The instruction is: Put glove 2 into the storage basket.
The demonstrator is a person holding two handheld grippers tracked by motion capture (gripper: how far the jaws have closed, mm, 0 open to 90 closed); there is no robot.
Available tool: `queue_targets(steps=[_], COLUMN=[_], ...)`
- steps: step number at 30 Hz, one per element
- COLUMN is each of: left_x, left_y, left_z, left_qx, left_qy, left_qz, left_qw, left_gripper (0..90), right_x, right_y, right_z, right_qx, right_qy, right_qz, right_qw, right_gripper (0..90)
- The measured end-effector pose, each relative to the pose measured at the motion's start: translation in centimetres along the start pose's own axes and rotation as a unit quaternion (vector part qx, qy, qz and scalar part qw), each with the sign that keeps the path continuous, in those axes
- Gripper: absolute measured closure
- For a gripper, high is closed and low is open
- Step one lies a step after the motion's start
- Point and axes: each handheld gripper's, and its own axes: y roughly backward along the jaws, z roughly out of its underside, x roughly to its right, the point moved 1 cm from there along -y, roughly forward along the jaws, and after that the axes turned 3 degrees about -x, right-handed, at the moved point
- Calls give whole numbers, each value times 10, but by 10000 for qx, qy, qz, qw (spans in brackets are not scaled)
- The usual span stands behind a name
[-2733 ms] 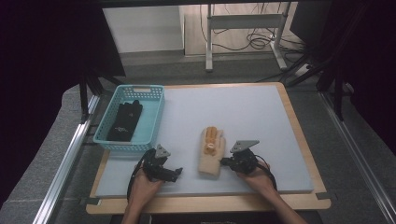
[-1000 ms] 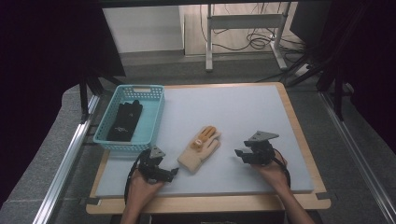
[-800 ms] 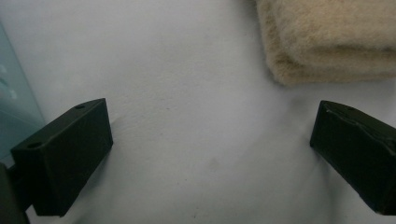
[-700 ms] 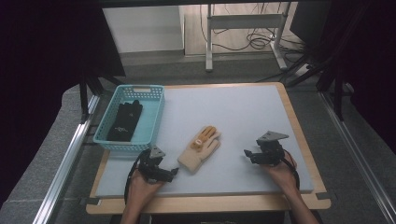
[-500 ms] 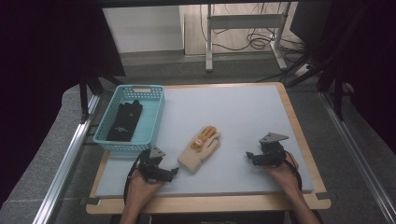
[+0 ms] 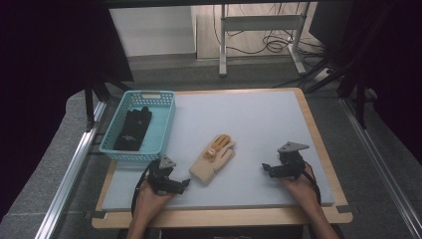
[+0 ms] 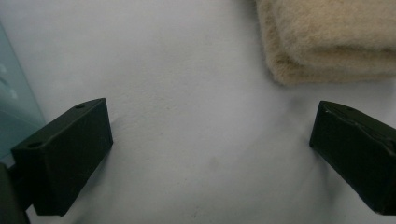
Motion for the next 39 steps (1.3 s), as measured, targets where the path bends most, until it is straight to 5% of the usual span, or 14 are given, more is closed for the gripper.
queue_targets(steps=[6,10,19,32,39], left_x=[-1,3,18,36,40], left_y=[2,5,14,-33,-54], left_z=[-1,-7,-42,-93,-105], left_qx=[-76,-57,184,-257,-515], left_qy=[-46,-24,-122,-360,-425], left_qz=[16,204,592,584,543], left_qw=[10000,9998,9980,9973,9963], left_gripper=[7,8,0,0,0], right_x=[-3,-4,-2,-1,-1], right_y=[1,1,1,0,0], right_z=[1,1,1,1,1], right_qx=[48,77,41,28,26], right_qy=[64,123,41,6,18], right_qz=[103,160,97,61,54], right_qw=[9999,9998,9999,10000,10000], right_gripper=[131,131,131,131,131])
